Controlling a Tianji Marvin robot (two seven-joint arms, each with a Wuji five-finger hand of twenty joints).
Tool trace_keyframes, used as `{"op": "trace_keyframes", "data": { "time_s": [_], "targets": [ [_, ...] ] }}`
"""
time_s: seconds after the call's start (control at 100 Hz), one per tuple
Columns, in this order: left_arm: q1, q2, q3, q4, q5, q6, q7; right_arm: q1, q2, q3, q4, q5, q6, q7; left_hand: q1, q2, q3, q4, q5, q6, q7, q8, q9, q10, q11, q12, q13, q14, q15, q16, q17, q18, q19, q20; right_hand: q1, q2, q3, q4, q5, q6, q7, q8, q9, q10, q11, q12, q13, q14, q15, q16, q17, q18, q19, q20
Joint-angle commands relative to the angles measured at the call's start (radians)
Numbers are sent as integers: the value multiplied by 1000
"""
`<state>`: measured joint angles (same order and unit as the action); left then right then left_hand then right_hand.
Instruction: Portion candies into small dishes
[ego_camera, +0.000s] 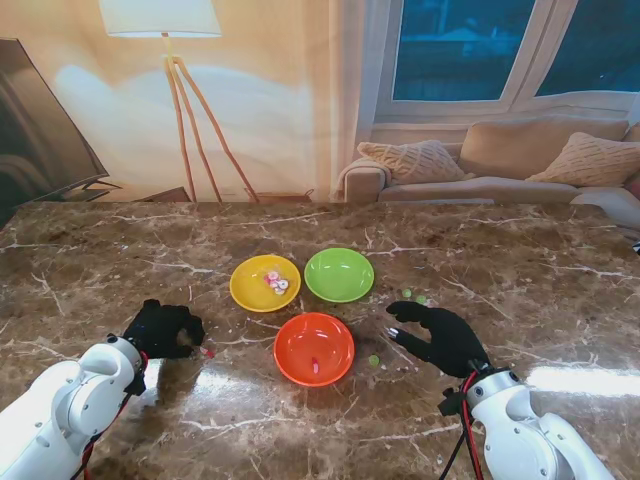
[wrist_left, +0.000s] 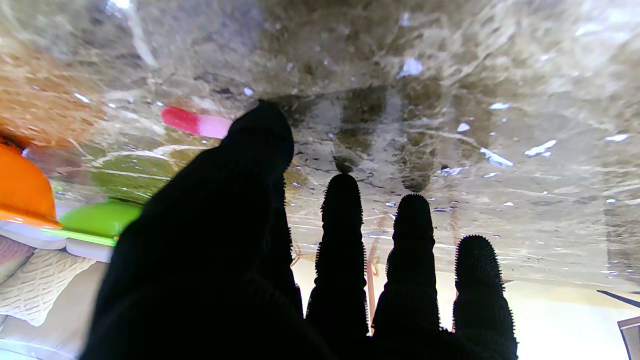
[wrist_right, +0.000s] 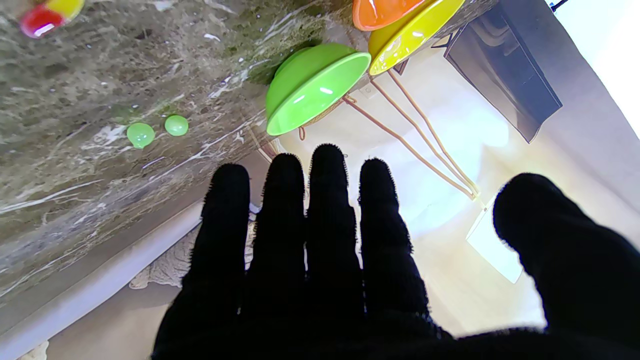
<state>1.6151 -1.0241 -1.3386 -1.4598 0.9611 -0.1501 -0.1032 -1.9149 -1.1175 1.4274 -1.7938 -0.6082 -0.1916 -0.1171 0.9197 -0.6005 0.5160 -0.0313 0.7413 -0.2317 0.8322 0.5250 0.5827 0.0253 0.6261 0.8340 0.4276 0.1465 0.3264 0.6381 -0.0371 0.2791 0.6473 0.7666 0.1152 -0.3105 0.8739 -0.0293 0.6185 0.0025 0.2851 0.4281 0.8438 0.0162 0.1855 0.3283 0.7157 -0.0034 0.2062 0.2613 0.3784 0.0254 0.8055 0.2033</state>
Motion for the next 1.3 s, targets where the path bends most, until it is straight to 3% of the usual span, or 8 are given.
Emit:
{"op": "trace_keyframes", "data": {
  "time_s": [0.0,0.15,0.21,0.36,0.68,0.87,1.23,1.29],
  "targets": [
    [19,-4,15,35,0,-1,-12,-7,1,1,-1,2,6,16,40,-15,9,-8,28,-29,11,-27,17,-4,-121,-90,-15,-9,-3,3,-15,0,-17,13,10,-9,17,3,10,-21,2,-5,10,2,12,11,39,25,7,17,3,1,18,24],
    [25,-3,12,26,-2,-19,-16,-6,1,-1,0,3,8,16,22,-18,9,-12,-9,-5,-41,-73,6,5,-128,-94,-21,-13,-7,1,-20,-3,-22,9,10,-9,18,3,12,-21,3,-4,12,3,13,11,39,26,7,17,2,2,18,24],
    [30,-5,8,19,-4,-22,-11,-6,0,-2,1,4,9,16,-29,-21,77,-28,-39,32,-137,-54,-1,3,-133,-97,-28,-10,-11,-1,-23,-6,-27,6,10,-9,17,3,12,-21,3,-5,13,4,13,12,39,25,7,17,3,1,19,24],
    [36,-7,3,3,-14,-25,-10,-4,1,-5,1,5,9,17,-96,-23,127,-22,-66,72,-221,-67,-14,1,-142,-101,-38,-6,-17,-4,-31,-9,-39,4,10,-9,17,3,12,-21,3,-5,14,3,13,12,40,26,7,17,3,2,19,24],
    [25,-9,24,14,-29,-44,3,-8,0,0,0,5,6,14,-40,-43,83,-44,-18,17,-152,-22,-11,2,-141,-100,-34,-12,-19,-3,-31,-9,-46,6,10,-8,17,3,13,-21,3,-5,14,2,13,12,40,26,7,17,3,2,20,23],
    [19,-6,33,28,-27,-46,-1,-10,0,3,0,5,6,14,24,-34,16,-17,18,-40,-19,-28,-5,1,-135,-97,-31,-14,-16,-1,-27,-10,-45,12,10,-9,17,3,13,-23,3,-5,16,3,13,12,41,25,8,18,3,2,20,23],
    [21,-5,35,56,-13,-58,19,-8,0,1,0,7,7,17,32,-19,6,-10,102,-80,105,-72,31,-16,-110,-88,-10,-14,2,5,-15,-8,-26,18,10,-9,17,3,15,-22,4,-5,18,3,14,13,45,26,10,20,4,6,22,25],
    [22,-5,35,57,-14,-59,19,-7,1,0,0,6,7,18,33,-24,3,-9,107,-84,134,-115,34,-17,-106,-87,-11,-12,5,4,-17,-7,-22,14,10,-9,17,3,14,-23,4,-5,18,3,14,13,45,27,10,20,4,6,22,25]
  ]
}}
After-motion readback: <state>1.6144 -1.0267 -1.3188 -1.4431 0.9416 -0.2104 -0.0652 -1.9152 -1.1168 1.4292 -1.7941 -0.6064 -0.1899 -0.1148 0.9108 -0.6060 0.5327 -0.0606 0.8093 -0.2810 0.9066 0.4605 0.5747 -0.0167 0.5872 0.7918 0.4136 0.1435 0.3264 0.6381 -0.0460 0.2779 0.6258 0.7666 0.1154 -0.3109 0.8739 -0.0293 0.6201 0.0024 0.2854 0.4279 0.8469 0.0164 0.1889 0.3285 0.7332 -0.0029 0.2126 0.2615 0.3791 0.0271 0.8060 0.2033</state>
